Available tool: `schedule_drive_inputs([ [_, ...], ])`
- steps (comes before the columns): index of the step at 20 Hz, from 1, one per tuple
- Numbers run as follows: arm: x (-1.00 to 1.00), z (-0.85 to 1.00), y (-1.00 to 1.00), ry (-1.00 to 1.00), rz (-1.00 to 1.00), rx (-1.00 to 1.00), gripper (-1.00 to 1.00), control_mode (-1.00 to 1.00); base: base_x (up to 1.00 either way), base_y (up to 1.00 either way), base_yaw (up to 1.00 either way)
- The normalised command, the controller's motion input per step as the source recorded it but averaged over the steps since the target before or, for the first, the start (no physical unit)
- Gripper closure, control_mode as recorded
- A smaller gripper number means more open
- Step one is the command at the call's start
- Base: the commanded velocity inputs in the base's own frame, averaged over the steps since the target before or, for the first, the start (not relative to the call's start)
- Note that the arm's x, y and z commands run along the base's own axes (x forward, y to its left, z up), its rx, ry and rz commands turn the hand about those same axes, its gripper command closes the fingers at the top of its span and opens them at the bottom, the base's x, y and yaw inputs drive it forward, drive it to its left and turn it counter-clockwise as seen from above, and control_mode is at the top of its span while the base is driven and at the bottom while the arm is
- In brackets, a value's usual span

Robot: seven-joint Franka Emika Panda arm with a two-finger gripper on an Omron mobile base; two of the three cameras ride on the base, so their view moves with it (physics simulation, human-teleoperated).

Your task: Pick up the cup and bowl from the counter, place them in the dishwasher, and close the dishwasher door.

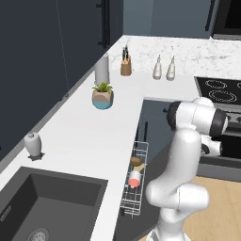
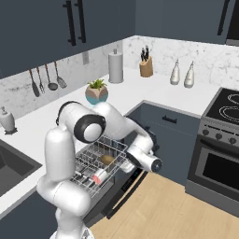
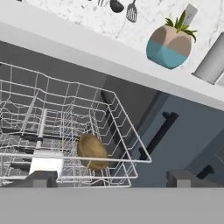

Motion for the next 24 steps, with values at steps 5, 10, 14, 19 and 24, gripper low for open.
schedule_drive_inputs([
  [5, -0.76, 0.27, -1.0, 0.01, 0.0, 0.26, -1.0, -1.0, 0.0, 0.0, 0.0],
  [10, -0.89, 0.27, -0.95, 0.09, -0.04, 0.54, -1.0, -1.0, 0.0, 0.0, 0.0],
  [14, -0.81, -0.04, -0.63, 0.28, -0.17, 0.62, -1.0, -1.0, 0.0, 0.0, 0.0],
  [19, -0.73, -0.11, -0.21, 0.29, -0.2, 0.61, -1.0, -1.0, 0.0, 0.0, 0.0],
  [24, -0.27, -0.44, 0.35, -0.03, -0.04, 0.26, -1.0, -1.0, 0.0, 0.0, 0.0],
])
